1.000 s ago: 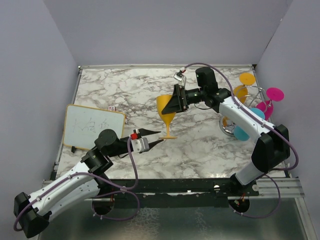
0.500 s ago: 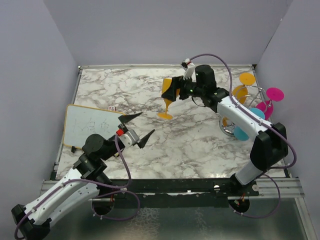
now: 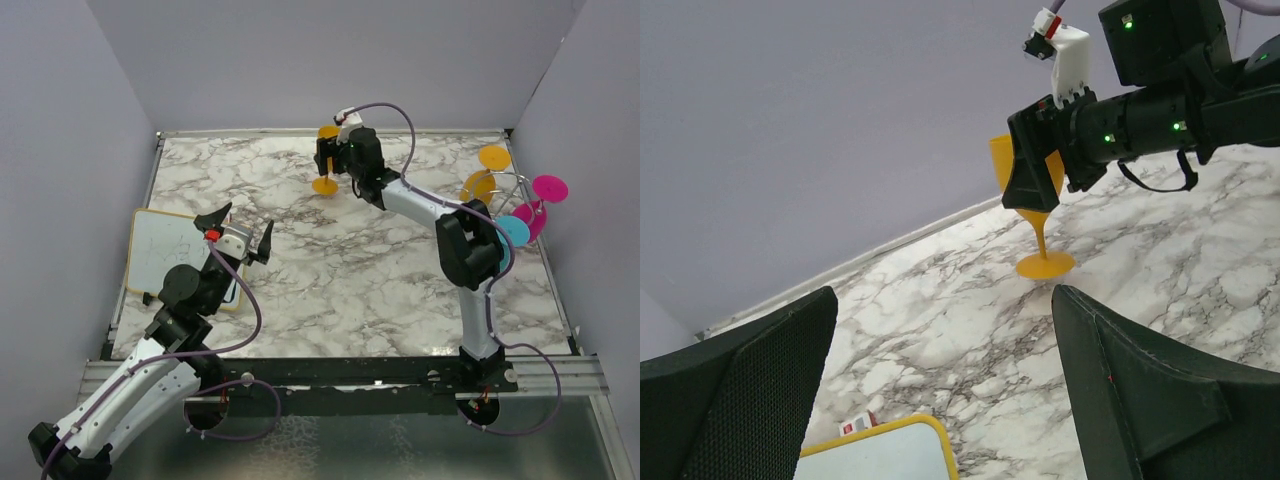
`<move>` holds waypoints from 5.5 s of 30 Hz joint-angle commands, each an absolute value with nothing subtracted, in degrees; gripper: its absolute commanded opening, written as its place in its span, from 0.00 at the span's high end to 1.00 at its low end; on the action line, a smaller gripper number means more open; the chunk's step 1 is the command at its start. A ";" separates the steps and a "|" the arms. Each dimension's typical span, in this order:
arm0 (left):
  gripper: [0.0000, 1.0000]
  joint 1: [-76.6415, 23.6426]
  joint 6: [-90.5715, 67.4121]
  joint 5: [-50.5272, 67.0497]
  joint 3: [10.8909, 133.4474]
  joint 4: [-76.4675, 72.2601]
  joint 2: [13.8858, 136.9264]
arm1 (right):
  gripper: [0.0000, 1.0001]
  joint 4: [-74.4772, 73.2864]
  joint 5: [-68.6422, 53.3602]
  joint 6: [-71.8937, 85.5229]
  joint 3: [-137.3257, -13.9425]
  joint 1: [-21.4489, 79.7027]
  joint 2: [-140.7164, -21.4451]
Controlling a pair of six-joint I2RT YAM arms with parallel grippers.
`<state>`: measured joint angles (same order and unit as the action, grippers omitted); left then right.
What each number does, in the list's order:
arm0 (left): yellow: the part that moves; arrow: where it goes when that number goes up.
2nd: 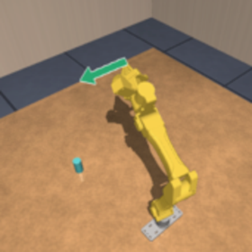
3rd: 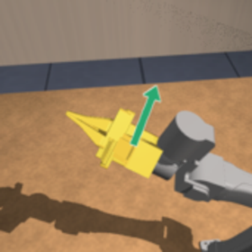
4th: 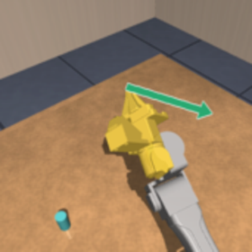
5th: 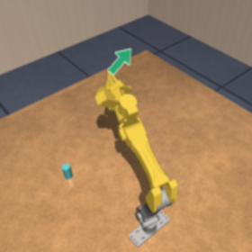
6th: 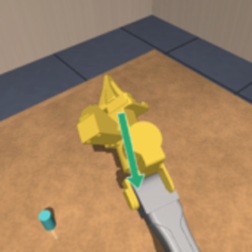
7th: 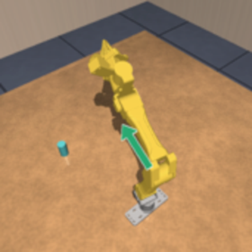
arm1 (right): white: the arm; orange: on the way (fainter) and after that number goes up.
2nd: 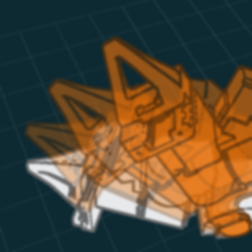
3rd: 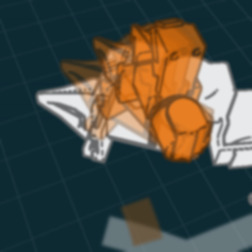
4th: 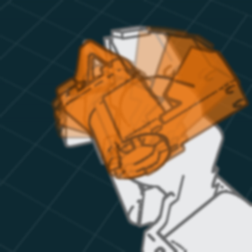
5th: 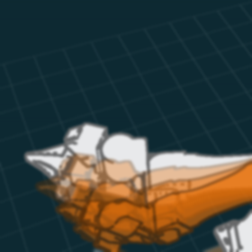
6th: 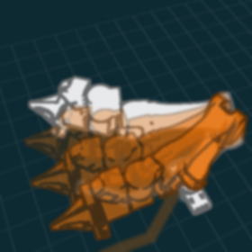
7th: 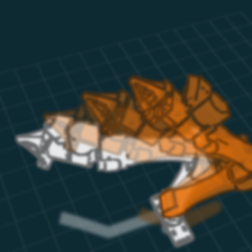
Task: Take the wine glass off the wine glass rack
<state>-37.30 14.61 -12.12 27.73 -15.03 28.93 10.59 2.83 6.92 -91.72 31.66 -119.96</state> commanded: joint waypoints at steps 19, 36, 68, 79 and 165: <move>0.09 -36.56 13.18 -13.97 28.96 -17.58 28.61 | 0.22 28.62 16.03 -3.97 -102.01 33.13 -135.63; 0.09 -36.40 13.18 -13.80 28.85 -17.58 28.26 | 0.18 31.02 16.03 -6.14 -101.99 34.01 -138.60; 0.09 -36.35 13.23 -13.79 28.49 -17.58 27.82 | 0.01 17.09 18.14 -2.85 -108.45 34.27 -131.87; 0.07 -36.45 13.19 -13.81 28.21 -17.58 28.02 | 0.00 7.93 15.95 -1.13 -107.08 34.32 -115.62; 0.00 -43.51 7.78 -9.48 30.98 -12.95 31.70 | 0.32 -40.78 34.50 10.93 -74.23 20.43 -71.89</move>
